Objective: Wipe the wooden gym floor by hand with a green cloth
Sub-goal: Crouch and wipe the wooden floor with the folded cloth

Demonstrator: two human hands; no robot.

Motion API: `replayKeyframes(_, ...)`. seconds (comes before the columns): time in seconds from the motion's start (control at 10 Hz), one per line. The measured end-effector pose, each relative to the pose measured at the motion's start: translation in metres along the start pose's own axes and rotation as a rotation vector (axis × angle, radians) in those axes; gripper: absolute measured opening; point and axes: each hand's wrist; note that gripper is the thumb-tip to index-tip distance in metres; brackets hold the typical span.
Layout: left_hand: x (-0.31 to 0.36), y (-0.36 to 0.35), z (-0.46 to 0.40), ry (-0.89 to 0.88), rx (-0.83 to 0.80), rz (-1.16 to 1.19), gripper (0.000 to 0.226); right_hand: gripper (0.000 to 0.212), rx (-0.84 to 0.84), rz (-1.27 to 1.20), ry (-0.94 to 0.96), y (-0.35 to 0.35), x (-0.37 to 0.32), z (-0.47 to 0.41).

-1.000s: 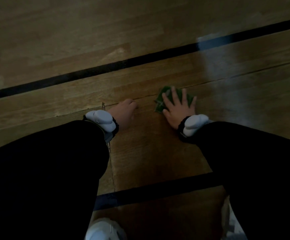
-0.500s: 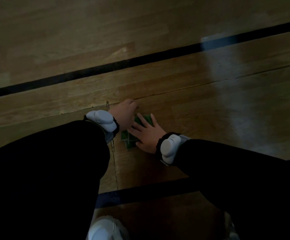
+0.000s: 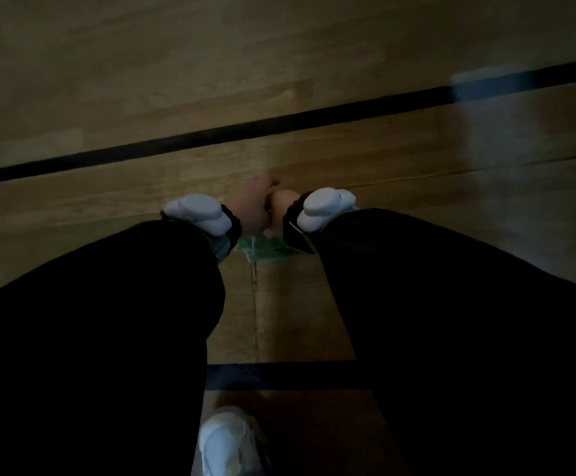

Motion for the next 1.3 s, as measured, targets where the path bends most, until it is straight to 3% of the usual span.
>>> replayKeyframes(0.1,-0.012,0.038,0.011,0.177,-0.045,0.081,0.049,0.047,-0.042,-0.176,0.062,0.011,-0.012,-0.029)
replayKeyframes(0.2,-0.021,0.07,0.034,0.323,0.004,0.118,0.053,0.012,-0.182,-0.234,0.086,0.033,-0.046,-0.035)
replayKeyframes(0.3,-0.028,0.093,0.059,0.376,-0.027,-0.053,0.054,0.031,-0.203,-0.18,0.116,0.045,-0.083,-0.035)
replayKeyframes(0.4,-0.037,0.11,0.06,0.39,-0.084,-0.266,0.033,0.01,-0.257,-0.252,0.107,0.042,-0.099,-0.035)
replayKeyframes(0.5,-0.057,0.12,0.044,0.397,-0.044,-0.271,0.032,0.05,-0.149,-0.349,0.13,0.034,-0.104,-0.053)
replayKeyframes(0.6,-0.078,0.117,0.029,0.324,0.076,-0.184,0.025,0.053,-0.21,-0.336,0.032,0.038,-0.105,-0.063)
replayKeyframes(0.7,-0.116,0.117,0.023,0.244,0.083,-0.098,0.03,0.034,-0.183,-0.35,-0.006,0.036,-0.118,-0.074)
replayKeyframes(0.8,-0.172,0.123,0.014,0.221,0.087,-0.014,0.021,0.025,-0.096,-0.371,-0.05,0.014,-0.144,-0.098)
replayKeyframes(0.9,-0.221,0.126,-0.003,0.198,0.085,0.076,0.032,0.042,0.02,-0.427,-0.121,-0.012,-0.165,-0.115)
replayKeyframes(1.1,-0.263,0.117,-0.034,0.095,0.02,0.173,0.035,0.039,0.223,-0.474,-0.317,-0.043,-0.174,-0.137)
replayKeyframes(1.3,-0.277,0.123,-0.052,-0.081,-0.021,0.254,0.032,0.041,0.377,-0.36,-0.481,-0.038,-0.202,-0.132)
Point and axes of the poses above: each hand's wrist, its own z-axis away from the middle knuckle, its own y-axis out of the back of the hand, x = y × z, and after that the axes turned 2 degrees about z, right-handed
